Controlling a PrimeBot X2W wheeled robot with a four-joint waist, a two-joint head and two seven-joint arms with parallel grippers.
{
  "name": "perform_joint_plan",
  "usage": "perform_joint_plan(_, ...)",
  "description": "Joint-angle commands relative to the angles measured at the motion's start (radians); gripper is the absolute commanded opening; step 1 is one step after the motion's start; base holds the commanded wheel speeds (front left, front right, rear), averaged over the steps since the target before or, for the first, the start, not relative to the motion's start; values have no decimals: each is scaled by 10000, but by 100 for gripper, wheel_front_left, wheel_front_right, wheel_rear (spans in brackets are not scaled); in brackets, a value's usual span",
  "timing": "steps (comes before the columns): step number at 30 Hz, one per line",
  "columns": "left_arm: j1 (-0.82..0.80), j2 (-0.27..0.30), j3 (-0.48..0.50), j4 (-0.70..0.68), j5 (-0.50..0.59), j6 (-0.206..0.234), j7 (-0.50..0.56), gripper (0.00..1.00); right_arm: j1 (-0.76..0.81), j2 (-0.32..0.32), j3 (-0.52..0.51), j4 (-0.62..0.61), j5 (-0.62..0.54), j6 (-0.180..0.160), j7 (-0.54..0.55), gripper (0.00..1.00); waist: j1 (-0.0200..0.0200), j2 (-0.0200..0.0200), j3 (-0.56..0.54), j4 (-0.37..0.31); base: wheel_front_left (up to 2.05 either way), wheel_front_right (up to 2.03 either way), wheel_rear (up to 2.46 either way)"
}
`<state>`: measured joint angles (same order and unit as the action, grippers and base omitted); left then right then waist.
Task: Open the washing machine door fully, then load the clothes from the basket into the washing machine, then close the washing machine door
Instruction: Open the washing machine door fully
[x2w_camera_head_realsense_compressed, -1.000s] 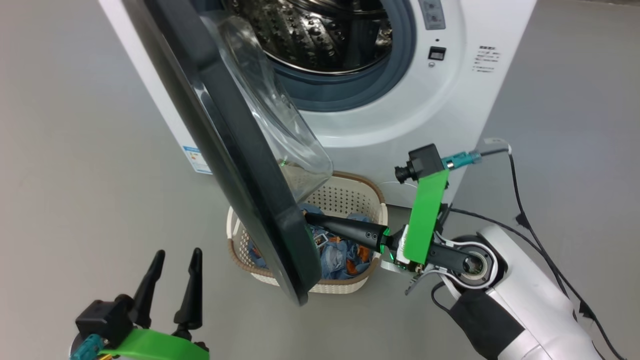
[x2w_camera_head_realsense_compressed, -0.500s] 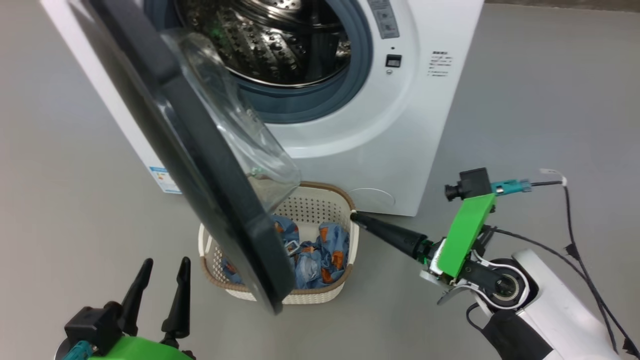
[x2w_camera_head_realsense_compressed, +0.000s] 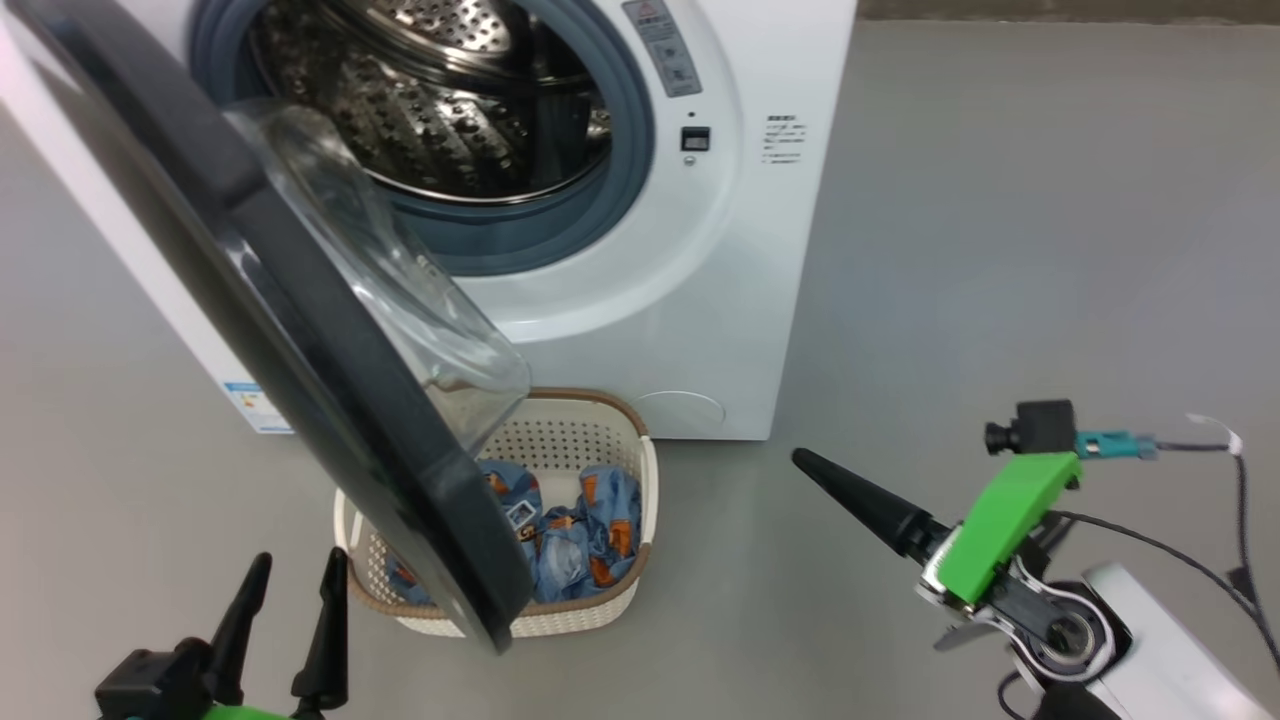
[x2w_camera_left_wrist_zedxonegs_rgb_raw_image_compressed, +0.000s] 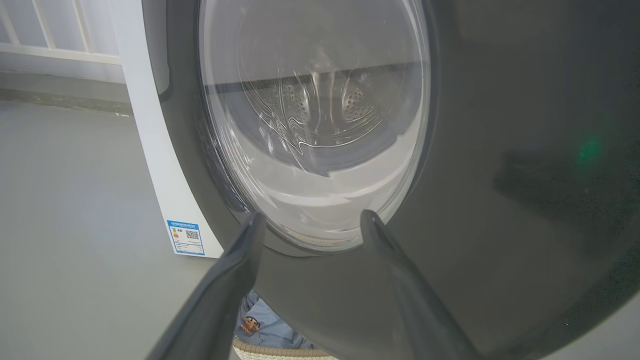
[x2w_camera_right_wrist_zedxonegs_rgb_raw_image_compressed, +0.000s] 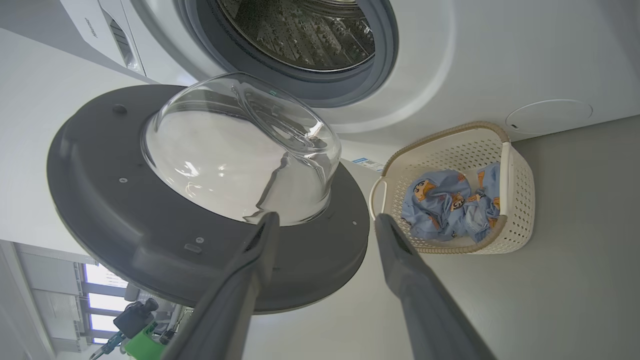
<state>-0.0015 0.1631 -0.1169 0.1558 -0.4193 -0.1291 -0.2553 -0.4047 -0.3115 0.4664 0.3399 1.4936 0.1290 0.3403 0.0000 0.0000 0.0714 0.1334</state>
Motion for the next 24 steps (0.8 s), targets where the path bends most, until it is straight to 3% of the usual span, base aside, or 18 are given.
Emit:
perform_joint_plan(1, -131, 205, 429, -294, -83, -16, -65, 100, 136, -124, 59, -283, -157, 17, -172, 100, 0, 0, -56, -167, 0, 0, 0)
perform_joint_plan(10, 104, 190, 711, -412, -46, -16, -65, 100, 757, -890, 422, -330, -799, 17, -1852, 100, 0, 0, -26, -569, 0, 0, 0)
perform_joint_plan(24, 229, 127, 811, -426, 1, -16, -65, 100, 960, -2130, 1894, 252, -2548, 17, -5704, 100, 0, 0, -187, -721, 0, 0, 0)
